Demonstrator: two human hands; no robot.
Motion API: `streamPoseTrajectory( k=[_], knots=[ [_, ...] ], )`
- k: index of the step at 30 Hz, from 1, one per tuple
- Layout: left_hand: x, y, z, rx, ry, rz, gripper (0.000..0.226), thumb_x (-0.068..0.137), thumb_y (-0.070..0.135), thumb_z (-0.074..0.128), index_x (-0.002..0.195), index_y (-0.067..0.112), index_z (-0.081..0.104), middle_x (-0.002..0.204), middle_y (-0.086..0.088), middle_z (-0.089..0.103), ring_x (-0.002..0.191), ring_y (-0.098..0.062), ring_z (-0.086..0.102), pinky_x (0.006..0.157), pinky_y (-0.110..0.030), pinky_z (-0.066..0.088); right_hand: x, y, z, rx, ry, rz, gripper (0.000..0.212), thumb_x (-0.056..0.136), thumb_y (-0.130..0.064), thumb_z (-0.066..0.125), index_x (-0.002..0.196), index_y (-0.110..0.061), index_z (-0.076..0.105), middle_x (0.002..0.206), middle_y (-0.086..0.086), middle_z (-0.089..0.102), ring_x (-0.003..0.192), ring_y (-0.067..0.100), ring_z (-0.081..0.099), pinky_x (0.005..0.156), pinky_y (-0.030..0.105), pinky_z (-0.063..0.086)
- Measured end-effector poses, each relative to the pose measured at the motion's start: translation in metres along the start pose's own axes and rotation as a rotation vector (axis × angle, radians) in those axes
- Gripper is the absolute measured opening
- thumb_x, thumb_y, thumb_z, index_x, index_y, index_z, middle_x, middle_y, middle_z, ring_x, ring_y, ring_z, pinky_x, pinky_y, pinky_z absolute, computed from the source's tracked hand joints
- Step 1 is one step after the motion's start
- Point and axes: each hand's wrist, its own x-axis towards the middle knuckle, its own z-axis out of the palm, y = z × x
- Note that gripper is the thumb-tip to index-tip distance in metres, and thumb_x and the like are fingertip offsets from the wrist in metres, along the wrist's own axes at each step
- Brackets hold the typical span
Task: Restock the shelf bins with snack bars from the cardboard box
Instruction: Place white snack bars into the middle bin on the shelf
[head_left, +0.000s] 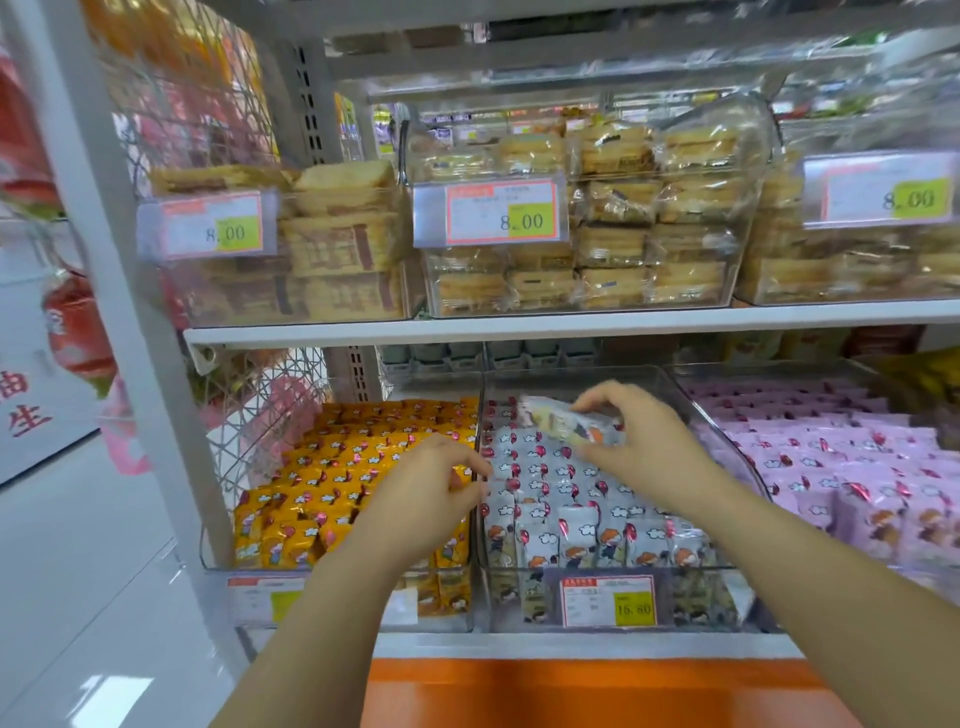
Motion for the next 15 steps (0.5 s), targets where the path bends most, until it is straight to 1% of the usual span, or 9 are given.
streamPoseTrajectory(
  k=[3, 6, 8, 10, 11, 12, 13, 14, 15],
  knots=[
    [0.003, -0.004, -0.003, -0.049, 0.007, -0.015, 0.006, 0.093, 0.025, 0.059, 0.089, 0.028, 0.063, 0.102, 0.01, 0.052, 0.088, -0.006, 0.056, 0.079, -0.027, 0.047, -0.008, -0.031, -0.006, 0.127, -0.146, -0.086, 0.031, 0.079, -0.021, 0.075, 0.093, -0.034, 0.052, 0.101, -0.02, 0.054, 0.096, -0.003, 0.053, 0.071, 0.009, 0.042],
    [0.001, -0.011, -0.007, -0.083, 0.001, -0.01, 0.018, 0.094, 0.021, 0.058, 0.078, 0.029, 0.058, 0.099, 0.01, 0.056, 0.082, -0.003, 0.054, 0.072, -0.023, 0.043, -0.013, -0.045, -0.011, 0.115, -0.162, -0.115, 0.031, 0.079, -0.023, 0.075, 0.092, -0.037, 0.051, 0.104, -0.02, 0.055, 0.097, -0.004, 0.053, 0.083, 0.015, 0.043],
    [-0.002, -0.015, -0.012, -0.143, 0.008, -0.024, 0.014, 0.094, 0.02, 0.058, 0.083, 0.029, 0.06, 0.094, 0.006, 0.06, 0.072, -0.003, 0.054, 0.056, -0.017, 0.042, -0.016, -0.051, -0.016, 0.094, -0.156, -0.104, 0.028, 0.082, -0.024, 0.073, 0.096, -0.035, 0.052, 0.107, -0.014, 0.058, 0.089, 0.006, 0.061, 0.075, 0.02, 0.049],
    [-0.004, -0.018, -0.016, -0.187, 0.013, -0.038, 0.01, 0.094, 0.02, 0.057, 0.089, 0.028, 0.061, 0.091, 0.001, 0.061, 0.06, -0.006, 0.053, 0.043, -0.014, 0.038, -0.02, -0.055, -0.016, 0.048, -0.186, -0.078, 0.029, 0.082, -0.025, 0.072, 0.1, -0.035, 0.051, 0.12, -0.011, 0.057, 0.09, 0.013, 0.065, 0.073, 0.026, 0.051],
    [-0.004, -0.019, -0.018, -0.188, 0.019, -0.035, 0.01, 0.094, 0.021, 0.057, 0.09, 0.029, 0.061, 0.091, -0.001, 0.062, 0.059, -0.006, 0.054, 0.041, -0.014, 0.038, -0.021, -0.056, -0.014, 0.016, -0.21, -0.076, 0.03, 0.083, -0.025, 0.072, 0.1, -0.037, 0.05, 0.127, -0.011, 0.055, 0.082, 0.01, 0.064, 0.071, 0.025, 0.05],
    [-0.003, -0.02, -0.02, -0.192, 0.026, -0.032, 0.011, 0.094, 0.021, 0.057, 0.09, 0.03, 0.061, 0.09, -0.002, 0.063, 0.054, -0.003, 0.053, 0.04, -0.014, 0.037, -0.022, -0.057, -0.011, -0.01, -0.235, -0.082, 0.031, 0.083, -0.025, 0.072, 0.101, -0.037, 0.049, 0.129, -0.011, 0.053, 0.067, 0.007, 0.058, 0.065, 0.022, 0.048],
    [-0.004, -0.019, -0.022, -0.204, 0.034, -0.032, 0.011, 0.095, 0.021, 0.056, 0.09, 0.03, 0.06, 0.088, -0.002, 0.063, 0.048, -0.001, 0.049, 0.038, -0.013, 0.035, -0.023, -0.059, -0.008, -0.038, -0.26, -0.09, 0.032, 0.083, -0.026, 0.071, 0.101, -0.037, 0.047, 0.125, -0.012, 0.053, 0.055, 0.002, 0.05, 0.06, 0.02, 0.044],
    [-0.005, -0.019, -0.024, -0.223, 0.037, -0.036, 0.011, 0.095, 0.02, 0.056, 0.091, 0.03, 0.061, 0.086, -0.001, 0.062, 0.042, 0.0, 0.046, 0.037, -0.012, 0.034, -0.024, -0.062, -0.007, -0.071, -0.283, -0.097, 0.033, 0.083, -0.026, 0.071, 0.102, -0.036, 0.046, 0.119, -0.012, 0.053, 0.051, -0.001, 0.048, 0.06, 0.02, 0.042],
    [-0.005, -0.019, -0.025, -0.244, 0.039, -0.039, 0.01, 0.095, 0.02, 0.056, 0.093, 0.029, 0.061, 0.084, 0.0, 0.061, 0.039, 0.001, 0.046, 0.037, -0.011, 0.033, -0.024, -0.064, -0.005, -0.105, -0.303, -0.104, 0.033, 0.083, -0.027, 0.07, 0.102, -0.035, 0.045, 0.116, -0.008, 0.055, 0.055, -0.004, 0.053, 0.064, 0.022, 0.043]
  ],
)
